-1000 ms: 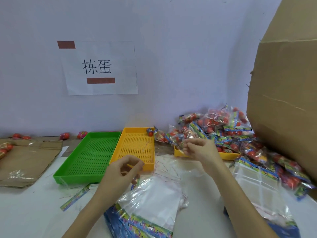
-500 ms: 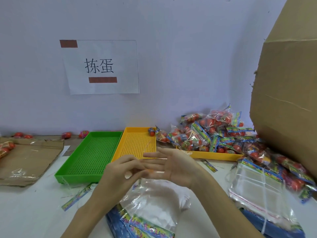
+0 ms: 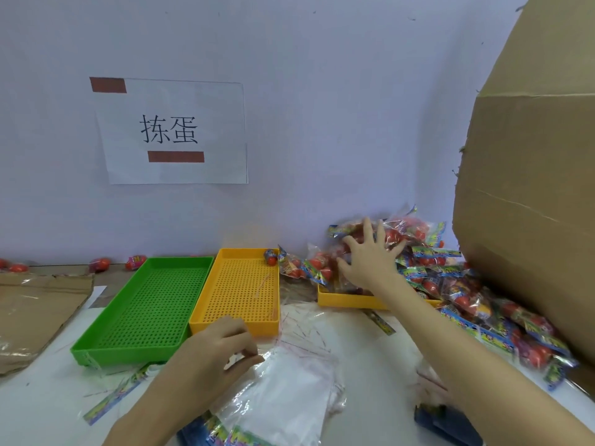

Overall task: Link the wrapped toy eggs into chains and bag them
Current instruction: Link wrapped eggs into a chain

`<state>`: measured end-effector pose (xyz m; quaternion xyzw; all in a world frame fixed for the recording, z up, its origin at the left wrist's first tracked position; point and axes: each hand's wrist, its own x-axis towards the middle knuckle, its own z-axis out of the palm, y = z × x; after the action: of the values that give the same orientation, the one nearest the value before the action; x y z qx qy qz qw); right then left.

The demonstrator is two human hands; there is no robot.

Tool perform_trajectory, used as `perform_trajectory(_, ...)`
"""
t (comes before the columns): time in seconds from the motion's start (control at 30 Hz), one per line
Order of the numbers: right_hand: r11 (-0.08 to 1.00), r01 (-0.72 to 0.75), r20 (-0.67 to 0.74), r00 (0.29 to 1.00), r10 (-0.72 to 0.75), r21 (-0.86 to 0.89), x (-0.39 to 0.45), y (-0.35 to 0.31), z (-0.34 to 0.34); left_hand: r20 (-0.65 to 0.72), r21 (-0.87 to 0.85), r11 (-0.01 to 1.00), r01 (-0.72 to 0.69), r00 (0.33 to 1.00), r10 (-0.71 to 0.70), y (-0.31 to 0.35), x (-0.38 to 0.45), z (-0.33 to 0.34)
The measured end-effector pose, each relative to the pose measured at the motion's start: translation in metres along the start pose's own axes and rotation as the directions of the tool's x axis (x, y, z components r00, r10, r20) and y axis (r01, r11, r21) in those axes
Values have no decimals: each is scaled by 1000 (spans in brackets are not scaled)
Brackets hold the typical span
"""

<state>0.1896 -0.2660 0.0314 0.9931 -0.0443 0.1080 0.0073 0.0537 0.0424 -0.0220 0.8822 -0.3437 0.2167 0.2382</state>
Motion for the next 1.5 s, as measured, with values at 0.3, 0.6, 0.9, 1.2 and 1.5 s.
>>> perform_trajectory(0.3,924,-228,-313,893,324,306,51,85,-29,55,-10,999,34,998,-33,1,-1,1)
perform_trajectory(0.6,779,-410,-17,889,457,-475,51,74,-40,85,-26,997,75,994,-72,3,-2,2)
perform_trajectory(0.9,968,-205,-320,916,241,142,28,110,-18,96,-31,996,88,992,-85,7,-1,2)
perform_trajectory(1.2,974,221,-62,973,-224,-52,-17,43,17,110,-12,999,52,993,-51,8,0,1)
perform_trajectory(1.5,779,137,-252,967,28,612,26,84,-16,130,-1,999,53,990,-52,7,-1,0)
